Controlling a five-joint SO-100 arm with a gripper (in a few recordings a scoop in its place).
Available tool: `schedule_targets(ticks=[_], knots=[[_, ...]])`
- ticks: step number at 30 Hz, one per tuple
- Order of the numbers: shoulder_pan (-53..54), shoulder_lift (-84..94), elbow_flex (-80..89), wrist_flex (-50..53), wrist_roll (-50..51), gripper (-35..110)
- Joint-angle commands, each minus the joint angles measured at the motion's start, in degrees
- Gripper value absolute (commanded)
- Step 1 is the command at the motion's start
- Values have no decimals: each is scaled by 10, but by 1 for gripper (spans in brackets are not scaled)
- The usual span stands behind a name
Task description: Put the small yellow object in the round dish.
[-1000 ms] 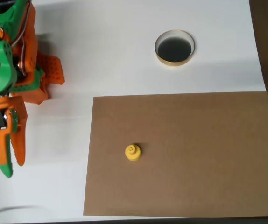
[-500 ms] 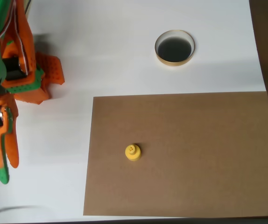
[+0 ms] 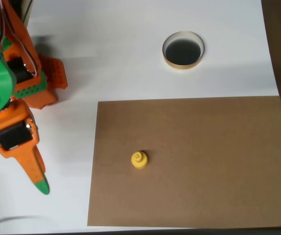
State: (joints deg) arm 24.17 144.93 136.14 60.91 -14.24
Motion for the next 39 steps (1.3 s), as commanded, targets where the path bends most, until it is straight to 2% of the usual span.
schedule_targets(ticks=[1,18,30,39], knots=[[-15,-51,-69,9,0,24],[-105,-343,-250,74,11,31],[-214,-422,-325,114,33,32],[-250,-519,-345,90,51,31]])
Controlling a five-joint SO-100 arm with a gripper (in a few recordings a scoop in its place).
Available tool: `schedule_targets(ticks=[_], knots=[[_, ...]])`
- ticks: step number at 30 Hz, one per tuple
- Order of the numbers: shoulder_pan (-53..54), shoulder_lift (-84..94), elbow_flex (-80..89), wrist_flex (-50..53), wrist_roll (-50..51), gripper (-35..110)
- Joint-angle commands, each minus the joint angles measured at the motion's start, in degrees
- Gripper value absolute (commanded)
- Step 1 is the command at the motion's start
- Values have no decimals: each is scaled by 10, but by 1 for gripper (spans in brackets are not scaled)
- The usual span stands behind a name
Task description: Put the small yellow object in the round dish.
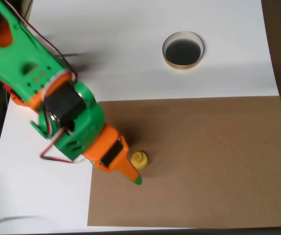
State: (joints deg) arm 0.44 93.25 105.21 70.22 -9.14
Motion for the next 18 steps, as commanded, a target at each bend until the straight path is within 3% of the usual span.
schedule_targets(ticks=[1,18], knots=[[-15,-14,-39,-6,2,31],[-83,-79,-103,16,45,30]])
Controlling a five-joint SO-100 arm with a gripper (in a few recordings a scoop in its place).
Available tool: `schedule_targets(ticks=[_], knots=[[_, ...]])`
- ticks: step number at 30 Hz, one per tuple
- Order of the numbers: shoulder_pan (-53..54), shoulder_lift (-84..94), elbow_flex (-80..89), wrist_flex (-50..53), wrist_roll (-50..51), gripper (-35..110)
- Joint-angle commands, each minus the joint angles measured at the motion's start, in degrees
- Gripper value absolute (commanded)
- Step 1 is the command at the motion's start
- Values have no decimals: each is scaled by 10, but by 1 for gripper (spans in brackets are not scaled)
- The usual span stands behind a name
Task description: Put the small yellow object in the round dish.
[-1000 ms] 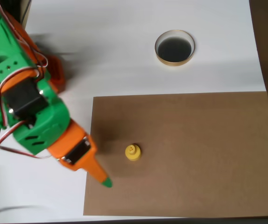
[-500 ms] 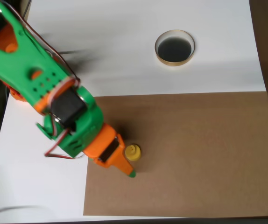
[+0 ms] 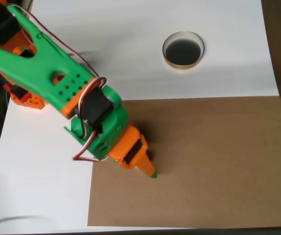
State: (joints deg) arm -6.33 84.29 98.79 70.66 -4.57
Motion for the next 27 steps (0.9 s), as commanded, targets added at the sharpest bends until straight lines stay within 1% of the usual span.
schedule_targets(ticks=[1,16,27], knots=[[-19,7,-41,12,0,30],[-22,-25,-44,1,6,28],[-25,-51,-60,-9,15,11]])
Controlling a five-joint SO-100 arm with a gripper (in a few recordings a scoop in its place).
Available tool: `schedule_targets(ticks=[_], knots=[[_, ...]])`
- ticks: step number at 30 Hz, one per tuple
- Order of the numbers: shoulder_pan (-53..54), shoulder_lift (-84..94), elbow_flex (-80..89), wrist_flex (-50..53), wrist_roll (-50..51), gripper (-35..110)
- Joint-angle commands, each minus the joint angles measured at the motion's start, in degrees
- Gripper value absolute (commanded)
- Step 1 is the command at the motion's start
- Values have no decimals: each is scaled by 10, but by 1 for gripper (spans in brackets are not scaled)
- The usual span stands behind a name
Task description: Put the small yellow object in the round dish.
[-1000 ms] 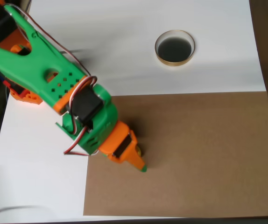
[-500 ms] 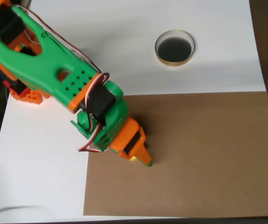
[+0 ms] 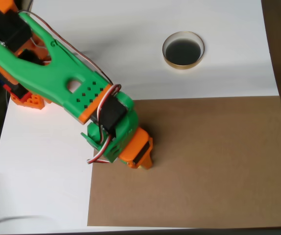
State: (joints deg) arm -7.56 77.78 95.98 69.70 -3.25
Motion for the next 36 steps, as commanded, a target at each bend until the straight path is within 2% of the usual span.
schedule_targets(ticks=[1,5,16,27,36], knots=[[-11,12,-33,0,3,10],[-9,3,-48,2,5,0],[-37,65,-77,47,-31,0],[-178,132,-83,104,-93,0],[-327,130,-122,142,-92,0]])
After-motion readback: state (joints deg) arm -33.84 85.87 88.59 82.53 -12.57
